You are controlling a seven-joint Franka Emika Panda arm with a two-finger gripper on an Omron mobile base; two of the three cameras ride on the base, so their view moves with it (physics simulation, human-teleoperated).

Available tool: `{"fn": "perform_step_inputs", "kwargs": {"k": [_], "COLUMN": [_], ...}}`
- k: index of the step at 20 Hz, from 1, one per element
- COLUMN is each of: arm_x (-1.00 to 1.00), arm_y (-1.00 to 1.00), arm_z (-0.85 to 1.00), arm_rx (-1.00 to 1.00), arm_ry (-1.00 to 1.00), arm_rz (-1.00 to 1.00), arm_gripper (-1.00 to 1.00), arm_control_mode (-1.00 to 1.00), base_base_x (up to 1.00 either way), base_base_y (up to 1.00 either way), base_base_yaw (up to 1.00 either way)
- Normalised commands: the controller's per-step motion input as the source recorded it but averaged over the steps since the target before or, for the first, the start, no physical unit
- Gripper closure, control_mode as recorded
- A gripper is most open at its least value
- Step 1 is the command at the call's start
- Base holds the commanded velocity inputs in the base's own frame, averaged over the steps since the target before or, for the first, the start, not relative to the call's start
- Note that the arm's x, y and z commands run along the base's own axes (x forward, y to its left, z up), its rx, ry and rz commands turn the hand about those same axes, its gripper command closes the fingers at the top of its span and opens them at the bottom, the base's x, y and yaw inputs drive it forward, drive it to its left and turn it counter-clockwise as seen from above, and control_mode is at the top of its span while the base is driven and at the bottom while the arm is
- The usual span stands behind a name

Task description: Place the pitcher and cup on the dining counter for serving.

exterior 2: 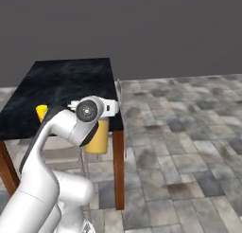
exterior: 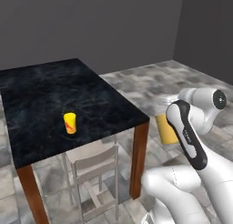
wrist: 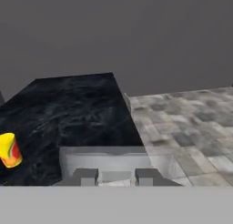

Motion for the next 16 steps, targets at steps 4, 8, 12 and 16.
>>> {"fn": "perform_step_inputs", "kwargs": {"k": [4,8,12,16], "arm_x": [0.0,0.49,0.99,0.86], "arm_y": [0.0,0.0,0.3,0.49], "arm_z": [0.0,0.0,-0.04,-0.21], "arm_rx": [0.0,0.0,0.0,0.07], "arm_ry": [0.0,-0.02,-0.03,0.0], "arm_rz": [0.0,0.1,0.28,0.45], "arm_gripper": [1.0,1.0,1.0,1.0], "arm_control_mode": [1.0,-1.0,-1.0,-1.0], "base_base_x": [1.0,0.5,0.0,0.0], "base_base_y": [0.0,0.0,0.0,0.0], "base_base_yaw": [0.13,0.08,0.0,0.0]}}
